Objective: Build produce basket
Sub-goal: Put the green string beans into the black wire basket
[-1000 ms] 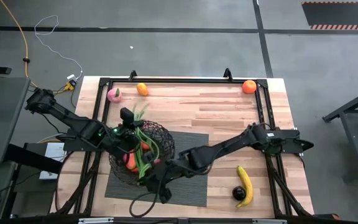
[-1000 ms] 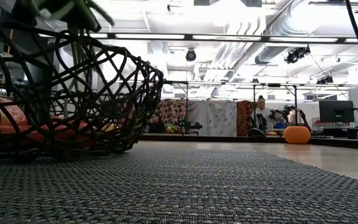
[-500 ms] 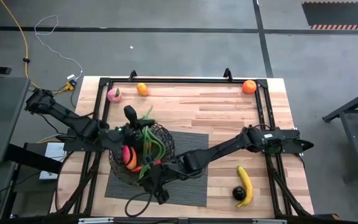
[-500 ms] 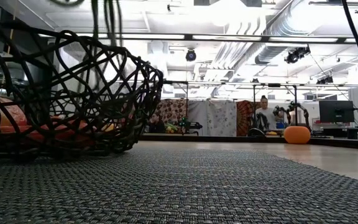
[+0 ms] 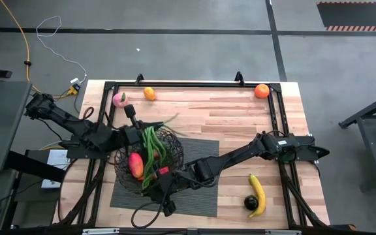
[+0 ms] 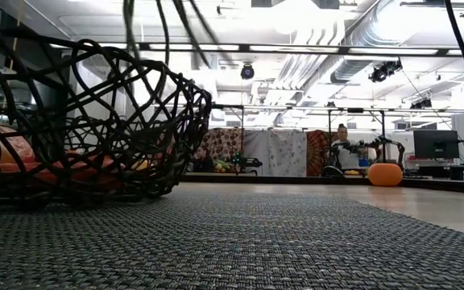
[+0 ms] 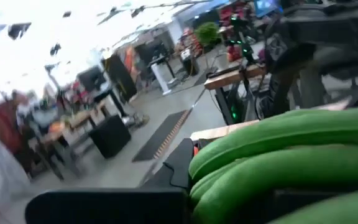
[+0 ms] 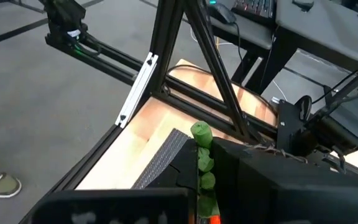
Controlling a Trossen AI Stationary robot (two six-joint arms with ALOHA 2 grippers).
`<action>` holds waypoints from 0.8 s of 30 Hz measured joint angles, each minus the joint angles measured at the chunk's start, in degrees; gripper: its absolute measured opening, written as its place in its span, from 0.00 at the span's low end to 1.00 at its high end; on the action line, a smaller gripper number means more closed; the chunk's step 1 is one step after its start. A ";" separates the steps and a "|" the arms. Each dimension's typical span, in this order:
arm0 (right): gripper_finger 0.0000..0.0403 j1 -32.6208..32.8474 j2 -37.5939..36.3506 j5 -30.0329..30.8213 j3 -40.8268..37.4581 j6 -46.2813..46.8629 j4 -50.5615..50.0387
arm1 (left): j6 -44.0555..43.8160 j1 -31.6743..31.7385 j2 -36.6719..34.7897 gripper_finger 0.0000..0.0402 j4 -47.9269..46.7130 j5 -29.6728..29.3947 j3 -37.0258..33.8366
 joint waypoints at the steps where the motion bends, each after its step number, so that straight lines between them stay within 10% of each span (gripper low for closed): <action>1: 0.01 -0.06 0.00 0.00 0.00 0.20 0.02 | -2.04 -0.33 -0.60 0.01 0.20 -0.92 -1.01; 14: 0.01 -0.19 0.28 -3.37 -0.11 3.20 -0.14 | -23.77 -8.86 -7.54 0.00 15.20 -14.03 -22.65; 24: 0.01 -0.17 0.28 -3.30 -0.11 4.75 1.62 | -22.34 -6.77 -4.35 0.00 21.70 -14.85 -25.35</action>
